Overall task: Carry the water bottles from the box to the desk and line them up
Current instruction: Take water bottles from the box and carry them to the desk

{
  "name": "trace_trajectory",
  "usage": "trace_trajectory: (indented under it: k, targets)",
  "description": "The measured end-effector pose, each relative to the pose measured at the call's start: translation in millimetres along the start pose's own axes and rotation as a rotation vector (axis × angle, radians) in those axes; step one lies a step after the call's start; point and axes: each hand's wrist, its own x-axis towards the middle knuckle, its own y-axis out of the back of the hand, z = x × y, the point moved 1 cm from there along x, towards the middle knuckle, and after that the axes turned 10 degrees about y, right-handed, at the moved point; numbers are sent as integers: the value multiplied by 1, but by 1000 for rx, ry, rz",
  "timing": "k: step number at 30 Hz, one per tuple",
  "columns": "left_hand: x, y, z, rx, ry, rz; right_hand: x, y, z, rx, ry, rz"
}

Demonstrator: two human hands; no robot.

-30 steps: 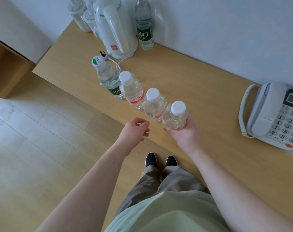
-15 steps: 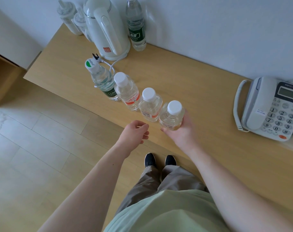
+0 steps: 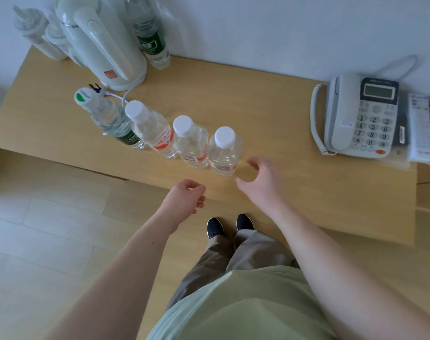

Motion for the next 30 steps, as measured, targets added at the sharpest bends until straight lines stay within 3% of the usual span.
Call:
trace_trajectory:
  k: [9, 17, 30]
  targets:
    - [2, -30, -7, 320, -95, -127, -32, 26, 8, 68, -176, 22]
    - [-10, -73, 0, 460, -142, -264, -85, 58, 32, 160, -324, -31]
    - [-91, -217, -19, 704, -305, -401, -248, 132, 111, 312, -637, 213]
